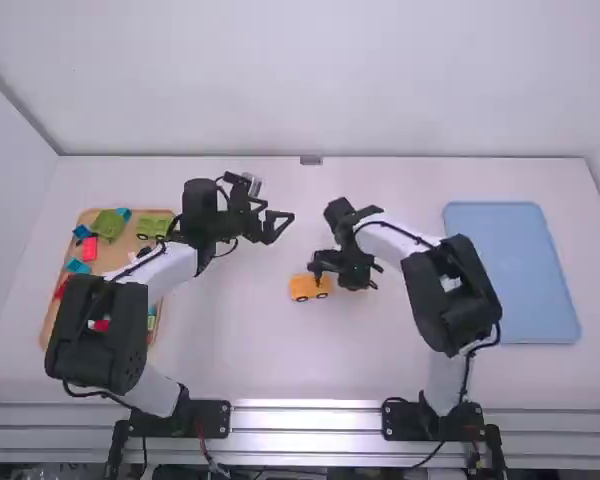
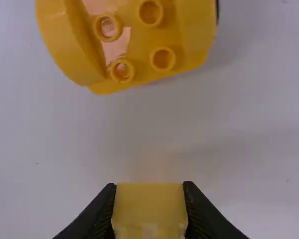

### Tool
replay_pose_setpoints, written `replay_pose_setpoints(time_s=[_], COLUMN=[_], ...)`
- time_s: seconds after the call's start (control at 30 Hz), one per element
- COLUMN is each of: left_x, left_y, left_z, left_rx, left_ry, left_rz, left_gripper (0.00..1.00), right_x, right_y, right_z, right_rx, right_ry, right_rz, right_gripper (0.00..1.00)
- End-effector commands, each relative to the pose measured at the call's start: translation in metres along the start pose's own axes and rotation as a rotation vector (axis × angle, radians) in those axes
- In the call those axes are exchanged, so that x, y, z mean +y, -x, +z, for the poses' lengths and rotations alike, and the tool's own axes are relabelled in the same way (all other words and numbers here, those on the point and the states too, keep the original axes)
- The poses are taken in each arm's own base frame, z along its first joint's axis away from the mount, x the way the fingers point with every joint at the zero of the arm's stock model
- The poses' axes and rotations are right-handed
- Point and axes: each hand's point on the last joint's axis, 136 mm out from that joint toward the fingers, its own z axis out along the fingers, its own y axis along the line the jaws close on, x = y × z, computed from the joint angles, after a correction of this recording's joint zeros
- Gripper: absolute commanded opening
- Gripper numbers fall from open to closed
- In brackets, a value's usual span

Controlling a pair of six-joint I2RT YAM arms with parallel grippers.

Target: Assemble lego blocks to make yellow taxi

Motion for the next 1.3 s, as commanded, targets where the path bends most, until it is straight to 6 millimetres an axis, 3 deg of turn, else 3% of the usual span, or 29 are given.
replay_pose_setpoints(time_s=[0.0, 0.1, 0.13, 0.17, 0.2, 0.23, 0.27, 0.47, 0.7, 0.77, 0.9, 1.0, 1.1, 1.27], left_x=[-0.002, -0.002, -0.002, -0.002, -0.002, -0.002, -0.002, -0.001, 0.023, 0.021, -0.011, -0.037, -0.05, -0.06], left_y=[0.009, 0.009, 0.009, 0.009, 0.009, 0.009, 0.009, 0.009, 0.002, -0.002, -0.017, -0.036, -0.055, -0.081], left_z=[0.001, 0.001, 0.001, 0.001, 0.001, 0.001, 0.001, 0.001, 0.0, 0.0, 0.0, -0.006, -0.012, -0.021], left_rx=[-0.014, -0.013, -0.013, -0.013, -0.013, -0.013, -0.013, -0.013, -0.001, 0.019, 0.076, 0.106, 0.134, 0.176], left_ry=[-0.011, -0.01, -0.01, -0.01, -0.01, -0.011, -0.01, -0.006, 0.132, 0.121, -0.08, -0.245, -0.34, -0.422], left_rz=[0.028, 0.028, 0.028, 0.028, 0.027, 0.027, 0.027, 0.024, -0.141, -0.059, 0.221, 0.392, 0.505, 0.653], left_gripper=[0.99, 0.99, 0.99, 0.99, 0.99, 0.99, 0.99, 0.99, 0.99, 0.99, 0.99, 0.99, 0.99, 0.99], right_x=[0.005, 0.005, 0.005, 0.005, 0.004, 0.004, 0.002, -0.002, -0.028, -0.023, -0.011, -0.021, -0.027, -0.032], right_y=[-0.001, -0.003, -0.004, -0.003, -0.003, -0.002, -0.001, 0.001, 0.028, 0.031, 0.027, 0.008, -0.012, -0.025], right_z=[0.009, 0.012, 0.012, 0.012, 0.012, 0.012, 0.012, -0.002, -0.086, -0.116, -0.142, -0.136, -0.122, -0.105], right_rx=[-0.001, 0.011, 0.013, 0.013, 0.012, 0.009, 0.006, -0.002, -0.234, -0.368, -0.571, -0.611, -0.597, -0.613], right_ry=[0.035, 0.04, 0.039, 0.038, 0.037, 0.032, 0.024, 0.011, -0.116, -0.114, -0.107, -0.152, -0.161, -0.175], right_rz=[-0.067, -0.073, -0.073, -0.073, -0.073, -0.073, -0.073, -0.029, 0.177, 0.181, 0.125, 0.178, 0.235, 0.276], right_gripper=[0.07, 0.13, 0.32, 0.37, 0.74, 0.82, 0.99, 0.98, 0.98, 0.98, 0.98, 0.98, 0.98, 0.98])
